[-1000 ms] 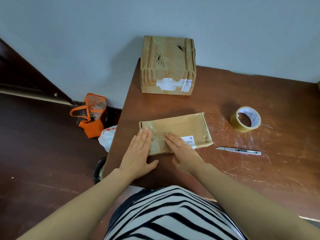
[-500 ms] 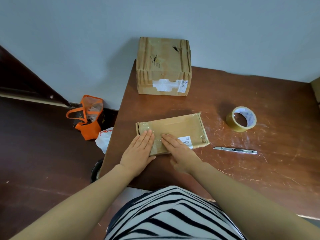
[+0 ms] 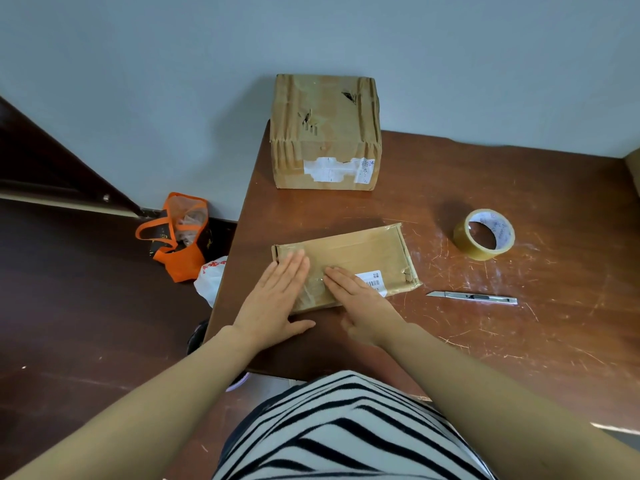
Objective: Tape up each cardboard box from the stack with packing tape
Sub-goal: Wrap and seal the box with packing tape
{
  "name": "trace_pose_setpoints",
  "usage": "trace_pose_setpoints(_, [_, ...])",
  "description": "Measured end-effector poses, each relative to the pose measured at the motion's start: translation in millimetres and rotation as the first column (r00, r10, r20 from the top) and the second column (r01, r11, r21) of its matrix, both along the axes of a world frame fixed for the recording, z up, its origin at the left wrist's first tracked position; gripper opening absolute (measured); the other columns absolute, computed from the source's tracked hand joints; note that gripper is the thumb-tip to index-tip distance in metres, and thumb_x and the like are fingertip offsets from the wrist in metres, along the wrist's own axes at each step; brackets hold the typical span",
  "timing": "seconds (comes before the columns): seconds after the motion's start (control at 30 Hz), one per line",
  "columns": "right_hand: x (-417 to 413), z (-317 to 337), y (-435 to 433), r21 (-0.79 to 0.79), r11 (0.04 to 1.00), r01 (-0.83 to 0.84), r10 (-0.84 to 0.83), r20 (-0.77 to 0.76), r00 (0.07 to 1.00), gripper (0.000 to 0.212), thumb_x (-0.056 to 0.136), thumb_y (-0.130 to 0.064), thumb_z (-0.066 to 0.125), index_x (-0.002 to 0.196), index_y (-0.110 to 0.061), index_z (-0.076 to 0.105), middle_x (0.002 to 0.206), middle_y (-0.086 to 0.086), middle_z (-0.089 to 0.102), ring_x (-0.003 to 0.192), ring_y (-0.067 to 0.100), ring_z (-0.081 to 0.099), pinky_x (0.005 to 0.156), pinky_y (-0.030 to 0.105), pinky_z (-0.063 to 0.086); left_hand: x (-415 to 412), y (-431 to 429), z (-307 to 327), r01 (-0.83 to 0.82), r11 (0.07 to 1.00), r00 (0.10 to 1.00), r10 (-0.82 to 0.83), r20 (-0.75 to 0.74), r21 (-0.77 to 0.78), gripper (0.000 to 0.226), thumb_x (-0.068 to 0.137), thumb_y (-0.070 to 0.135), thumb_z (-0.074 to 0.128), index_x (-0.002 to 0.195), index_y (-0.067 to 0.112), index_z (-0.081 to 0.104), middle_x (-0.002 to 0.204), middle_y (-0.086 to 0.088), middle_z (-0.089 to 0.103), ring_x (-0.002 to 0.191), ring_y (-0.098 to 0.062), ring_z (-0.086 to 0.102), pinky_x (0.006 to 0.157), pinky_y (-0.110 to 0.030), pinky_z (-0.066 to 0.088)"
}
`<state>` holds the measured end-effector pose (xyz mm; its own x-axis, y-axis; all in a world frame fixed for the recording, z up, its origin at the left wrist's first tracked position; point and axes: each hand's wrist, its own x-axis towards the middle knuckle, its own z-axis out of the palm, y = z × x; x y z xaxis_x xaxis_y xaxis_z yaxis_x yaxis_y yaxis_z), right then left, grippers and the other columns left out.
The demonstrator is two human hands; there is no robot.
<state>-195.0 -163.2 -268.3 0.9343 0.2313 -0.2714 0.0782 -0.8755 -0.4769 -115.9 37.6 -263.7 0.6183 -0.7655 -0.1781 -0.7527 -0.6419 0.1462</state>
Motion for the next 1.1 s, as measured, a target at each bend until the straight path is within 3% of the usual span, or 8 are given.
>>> trace_pose_setpoints(0.07, [1, 1, 0, -0.006, 1.0, -0.004, 0.004, -0.007, 1.0, 0.08, 0.085, -0.009, 0.051, 0.153, -0.013, 0.009, 0.161, -0.004, -0.001, 0.147, 0.012, -0.005, 0.116, 0.019, -0.003, 3, -6, -2, 0.077, 0.995, 0.996, -0.079, 0.03, 0.059, 0.092, 0.077, 0.067, 0.045, 0.143, 0.002, 0.039, 0.15, -0.014, 0.038, 0.141, -0.023, 0.031, 0.113, -0.037, 0.018])
trace_pose_setpoints(0.17, [1, 0, -1, -0.013, 1.0, -0.013, 0.013, -0.006, 1.0, 0.08, 0.085, -0.009, 0.051, 0.153, -0.014, 0.008, 0.161, -0.005, -0.001, 0.147, 0.011, -0.006, 0.115, 0.018, -0.005, 6, -10, -4, 0.134, 0.985, 0.989, -0.141, 0.053, 0.106, 0.088, 0.064, 0.056, 0.078, 0.13, 0.0, 0.056, 0.136, -0.015, 0.055, 0.126, -0.027, 0.052, 0.107, -0.037, 0.026])
trace_pose_setpoints(0.47, [2, 1, 1, 0.066, 0.998, 0.021, -0.019, -0.031, 0.999, 0.08, 0.082, -0.009, 0.053, 0.152, -0.014, 0.015, 0.16, -0.005, 0.005, 0.147, 0.011, 0.0, 0.116, 0.018, -0.001, 3, 1, 0, 0.081, 0.994, 0.996, -0.083, 0.028, 0.072, 0.094, 0.067, 0.053, 0.077, 0.137, -0.001, 0.046, 0.142, -0.018, 0.048, 0.13, -0.029, 0.048, 0.114, -0.032, 0.008])
trace_pose_setpoints(0.6, [0, 22, -21, 0.296, 0.893, 0.339, -0.363, 0.028, 0.931, 0.067, 0.082, -0.003, 0.052, 0.146, -0.017, 0.036, 0.153, -0.004, 0.03, 0.139, 0.01, 0.028, 0.107, 0.017, 0.027, 5, -7, 10, 0.013, 0.995, 1.0, -0.015, 0.02, 0.098, 0.101, 0.071, 0.071, 0.044, 0.143, 0.001, 0.039, 0.151, -0.015, 0.035, 0.142, -0.025, 0.029, 0.116, -0.039, 0.008])
trace_pose_setpoints(0.7, [-6, 29, -70, 0.255, 0.754, 0.605, -0.656, 0.248, 0.713, 0.058, 0.079, 0.006, 0.052, 0.136, -0.008, 0.049, 0.141, 0.007, 0.047, 0.13, 0.023, 0.04, 0.105, 0.029, 0.036, 3, -22, 12, -0.087, 0.993, 0.996, 0.088, -0.008, 0.083, 0.116, 0.069, 0.074, 0.051, 0.152, 0.004, 0.007, 0.16, -0.016, -0.002, 0.146, -0.026, -0.012, 0.115, -0.046, -0.009])
trace_pose_setpoints(0.8, [-11, 29, -126, 0.094, 0.557, 0.825, -0.812, 0.27, 0.518, 0.06, 0.077, 0.012, 0.052, 0.136, -0.001, 0.046, 0.14, 0.015, 0.045, 0.133, 0.032, 0.036, 0.112, 0.036, 0.027, 0, -32, 11, -0.16, 0.976, 0.965, 0.187, -0.185, 0.15, 0.12, 0.079, 0.059, 0.064, 0.148, 0.005, -0.018, 0.146, -0.016, -0.04, 0.128, -0.026, -0.044, 0.111, -0.036, -0.018])
trace_pose_setpoints(0.97, [-22, 15, -180, -0.353, 0.566, 0.745, -0.764, 0.115, 0.635, 0.049, 0.088, -0.002, 0.052, 0.136, -0.012, 0.048, 0.139, 0.01, 0.049, 0.138, 0.026, 0.03, 0.117, 0.034, 0.013, -13, -52, 12, -0.217, 0.972, 0.929, 0.233, -0.288, 0.084, 0.113, 0.083, 0.049, 0.065, 0.149, 0.003, -0.014, 0.142, -0.013, -0.043, 0.128, -0.025, -0.043, 0.115, -0.037, -0.016])
trace_pose_setpoints(1.1, [-17, 26, -189, -0.224, 0.535, 0.814, -0.795, 0.193, 0.576, 0.031, 0.096, -0.008, 0.042, 0.117, -0.018, 0.063, 0.099, 0.007, 0.068, 0.116, 0.026, 0.05, 0.117, 0.032, 0.007, -24, -73, 22, -0.229, 0.964, 0.902, 0.264, -0.343, 0.138, 0.113, 0.083, 0.055, 0.061, 0.149, 0.007, -0.017, 0.15, -0.016, -0.037, 0.131, -0.024, -0.042, 0.115, -0.035, -0.011])
